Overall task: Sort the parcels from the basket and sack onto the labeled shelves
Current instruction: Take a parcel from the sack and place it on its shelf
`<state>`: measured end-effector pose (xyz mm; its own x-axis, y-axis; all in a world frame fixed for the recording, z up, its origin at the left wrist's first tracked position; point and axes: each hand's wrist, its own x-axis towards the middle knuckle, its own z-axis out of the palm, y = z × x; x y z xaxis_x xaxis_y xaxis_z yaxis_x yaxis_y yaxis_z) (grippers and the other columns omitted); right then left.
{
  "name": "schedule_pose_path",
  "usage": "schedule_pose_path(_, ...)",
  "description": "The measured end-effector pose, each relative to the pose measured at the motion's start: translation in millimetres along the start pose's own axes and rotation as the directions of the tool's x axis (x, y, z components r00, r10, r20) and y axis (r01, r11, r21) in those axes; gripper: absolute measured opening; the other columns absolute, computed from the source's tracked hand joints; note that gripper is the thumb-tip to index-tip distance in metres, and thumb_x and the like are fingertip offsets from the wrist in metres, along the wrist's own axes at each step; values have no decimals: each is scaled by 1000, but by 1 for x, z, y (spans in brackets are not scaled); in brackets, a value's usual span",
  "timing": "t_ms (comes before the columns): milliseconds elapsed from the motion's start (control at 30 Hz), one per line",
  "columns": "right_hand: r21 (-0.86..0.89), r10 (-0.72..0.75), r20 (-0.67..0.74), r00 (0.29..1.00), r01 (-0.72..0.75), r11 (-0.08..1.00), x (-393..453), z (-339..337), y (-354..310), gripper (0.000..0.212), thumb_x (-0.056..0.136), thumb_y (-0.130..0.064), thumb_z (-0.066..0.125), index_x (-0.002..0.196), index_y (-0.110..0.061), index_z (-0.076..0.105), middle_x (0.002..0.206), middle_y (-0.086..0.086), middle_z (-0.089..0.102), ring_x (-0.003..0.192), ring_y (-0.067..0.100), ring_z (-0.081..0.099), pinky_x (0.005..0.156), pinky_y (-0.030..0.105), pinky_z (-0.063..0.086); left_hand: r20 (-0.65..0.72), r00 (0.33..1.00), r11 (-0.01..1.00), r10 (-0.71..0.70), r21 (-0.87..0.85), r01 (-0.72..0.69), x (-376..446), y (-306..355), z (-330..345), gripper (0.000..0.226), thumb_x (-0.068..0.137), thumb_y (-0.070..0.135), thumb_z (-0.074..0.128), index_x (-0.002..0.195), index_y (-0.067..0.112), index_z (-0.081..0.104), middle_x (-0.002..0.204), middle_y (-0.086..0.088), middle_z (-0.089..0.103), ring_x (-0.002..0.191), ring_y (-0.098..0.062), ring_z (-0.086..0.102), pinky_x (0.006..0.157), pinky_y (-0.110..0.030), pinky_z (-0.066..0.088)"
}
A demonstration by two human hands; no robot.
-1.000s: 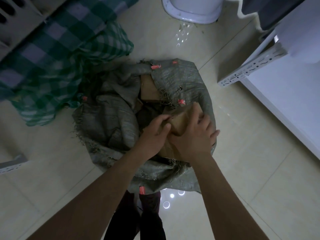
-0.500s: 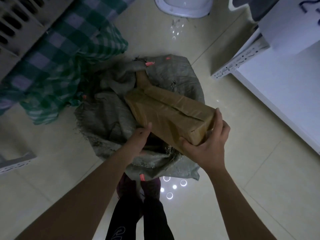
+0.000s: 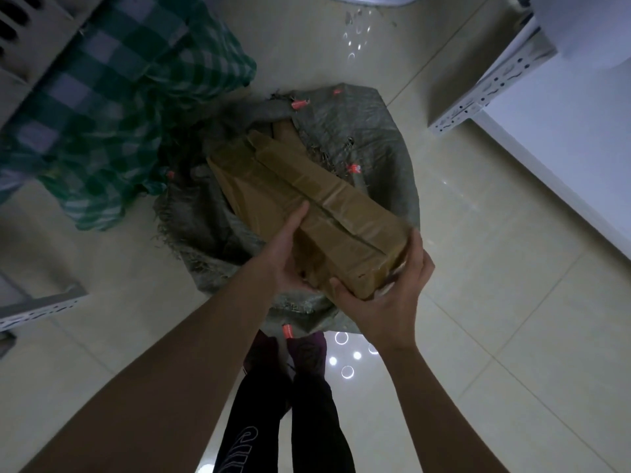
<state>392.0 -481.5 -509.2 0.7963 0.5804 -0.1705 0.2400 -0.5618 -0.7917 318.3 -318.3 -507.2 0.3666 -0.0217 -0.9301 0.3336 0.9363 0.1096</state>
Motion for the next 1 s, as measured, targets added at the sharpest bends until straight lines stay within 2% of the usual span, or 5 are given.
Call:
schedule_pose_path(200, 49, 8, 132, 991, -14, 999, -2, 2, -3, 111, 62, -64, 73, 149, -32, 11, 140, -8, 24, 128, -12, 27, 99, 6, 33, -99, 995, 999, 17, -31, -20, -1, -1, -7, 64, 82, 63, 57, 130, 22, 52, 116, -8, 60, 103, -30, 57, 90, -52, 47)
schedule_pose_path(467, 209, 368, 408, 835, -478, 853, 38, -12, -19, 27, 98, -42, 49, 116, -31, 65, 108, -20, 63, 111, 1, 59, 81, 13, 44, -252, 956, 980, 153, 164, -113, -10, -4, -26, 36, 86, 48, 62, 109, 31, 41, 95, 7, 54, 88, -17, 54, 99, -46, 44)
schedule_pose_path(567, 163, 432, 733, 525, -753, 638, 55, -2, -19, 46, 89, -62, 53, 119, -29, 67, 116, -3, 70, 110, 16, 66, 95, 36, 50, -174, 968, 954, 180, 269, -129, -13, -9, -43, 84, 70, 56, 71, 139, 36, 27, 122, 5, 54, 110, -20, 54, 95, -46, 47)
schedule_pose_path(667, 122, 380, 848, 370, -833, 540, 56, 14, -17, 64, 79, -61, 60, 132, -24, 57, 127, 6, 66, 119, 26, 61, 107, 49, 43, -130, 978, 939, 163, 324, -113, -12, -15, -54, 110, 59, 63, 78, 147, 46, 15, 138, 1, 46, 122, -26, 49, 98, -52, 45)
schedule_pose_path(1000, 24, 321, 913, 253, -818, 575, 43, 44, 1, 104, 52, -62, 84, 142, -30, 43, 134, 4, 61, 122, 27, 59, 107, 55, 41, -17, 993, 921, 117, 377, -102, -17, -27, -78, 95, 64, 65, 74, 145, 38, 31, 132, 1, 57, 118, -22, 56, 100, -50, 45)
